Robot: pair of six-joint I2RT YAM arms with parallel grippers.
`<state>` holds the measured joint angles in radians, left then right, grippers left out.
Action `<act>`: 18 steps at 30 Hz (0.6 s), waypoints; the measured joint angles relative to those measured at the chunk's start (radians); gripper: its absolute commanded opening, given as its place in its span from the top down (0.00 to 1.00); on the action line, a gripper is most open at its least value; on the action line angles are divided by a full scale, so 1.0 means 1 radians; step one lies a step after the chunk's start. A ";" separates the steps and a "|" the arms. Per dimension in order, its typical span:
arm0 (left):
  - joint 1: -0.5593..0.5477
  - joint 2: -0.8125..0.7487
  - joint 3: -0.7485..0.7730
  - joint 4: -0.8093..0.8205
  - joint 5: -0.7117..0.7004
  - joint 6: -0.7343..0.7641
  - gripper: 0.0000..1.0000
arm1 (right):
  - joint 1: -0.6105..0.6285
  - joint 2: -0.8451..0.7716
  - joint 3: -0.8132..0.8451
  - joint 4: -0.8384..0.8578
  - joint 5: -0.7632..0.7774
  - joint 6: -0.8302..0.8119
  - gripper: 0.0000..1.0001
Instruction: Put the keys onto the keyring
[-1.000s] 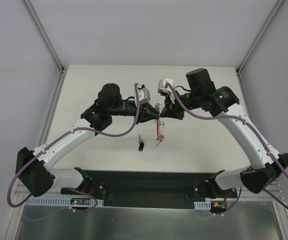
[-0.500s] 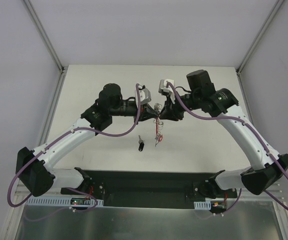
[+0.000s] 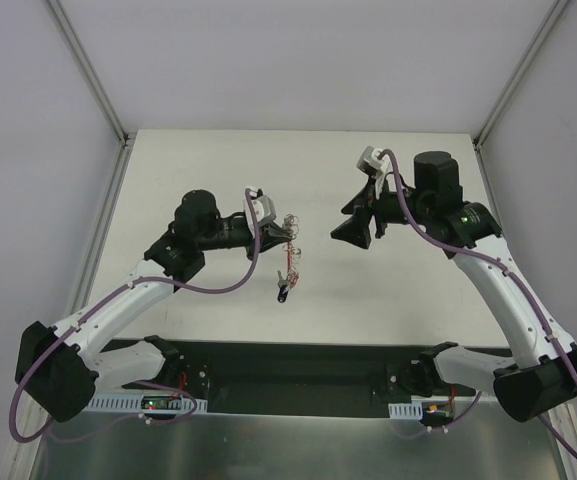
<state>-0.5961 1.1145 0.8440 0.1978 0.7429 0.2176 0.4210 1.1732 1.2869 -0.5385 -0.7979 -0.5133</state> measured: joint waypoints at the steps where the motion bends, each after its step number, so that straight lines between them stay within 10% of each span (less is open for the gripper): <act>1: 0.013 -0.014 -0.018 0.010 0.002 -0.001 1.00 | -0.003 0.001 -0.011 0.013 0.002 0.018 0.25; 18: 0.225 -0.399 -0.299 -0.101 -0.211 -0.018 1.00 | 0.285 0.264 -0.111 0.089 0.400 0.194 0.33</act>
<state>-0.3714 0.7151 0.5453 0.0963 0.5316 0.2001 0.7063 1.4376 1.1763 -0.4500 -0.3981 -0.3191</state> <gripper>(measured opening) 0.006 0.728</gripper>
